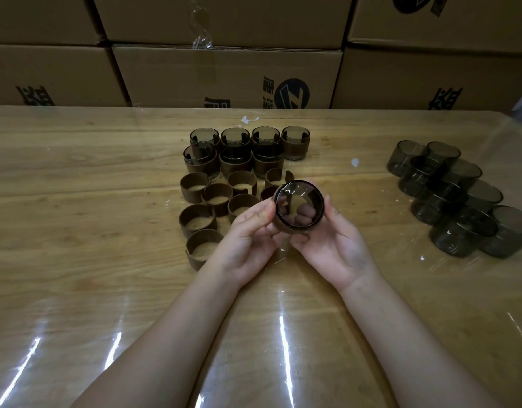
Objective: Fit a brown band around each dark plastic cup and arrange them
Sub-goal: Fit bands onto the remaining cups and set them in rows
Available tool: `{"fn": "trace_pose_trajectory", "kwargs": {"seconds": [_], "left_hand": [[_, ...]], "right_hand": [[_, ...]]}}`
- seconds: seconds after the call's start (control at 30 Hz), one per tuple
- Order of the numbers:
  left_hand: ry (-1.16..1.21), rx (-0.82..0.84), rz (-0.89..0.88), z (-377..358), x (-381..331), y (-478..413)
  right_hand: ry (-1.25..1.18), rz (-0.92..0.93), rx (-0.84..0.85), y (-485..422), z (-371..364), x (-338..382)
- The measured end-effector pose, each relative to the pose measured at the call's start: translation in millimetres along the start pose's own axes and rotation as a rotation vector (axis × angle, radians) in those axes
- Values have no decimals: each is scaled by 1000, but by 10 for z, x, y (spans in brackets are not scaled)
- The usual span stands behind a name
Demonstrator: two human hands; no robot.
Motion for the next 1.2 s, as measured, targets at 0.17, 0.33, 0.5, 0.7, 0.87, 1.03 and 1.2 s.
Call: {"fn": "trace_pose_trajectory", "kwargs": {"seconds": [0.17,0.33,0.5,0.7,0.87,1.03,1.2], "left_hand": [[2,-8,-15,0,21,-13],[-170,-148,-44,-16,77,-37],[-529,-277,-106,-54,149,-35],[-605,-266,-150,-6,114,-19],[-234,-336,-91,-10,68,-39],[46,-290,2,28,58,-21],[-183,-256,16,-13,97,-48]], "right_hand": [[-35,7,-11,-12,5,-1],[86,129,-128,-15,26,37],[619,382,-196,78,-14,25],[1269,711,-157,130,-58,-94],[1243,837,-188,108,-23,-83],[1137,458,-142,52,19,-127],[852,413,-151,24,16,-79]]}}
Point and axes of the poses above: each hand's wrist, its own y-axis away from the middle knuckle, its own z-axis out of the back of the hand, x = y × z, the point moved 2 cm from there along -y, towards the middle knuckle, and after that the axes turned 1 degree about -z, right-handed, at the moved point
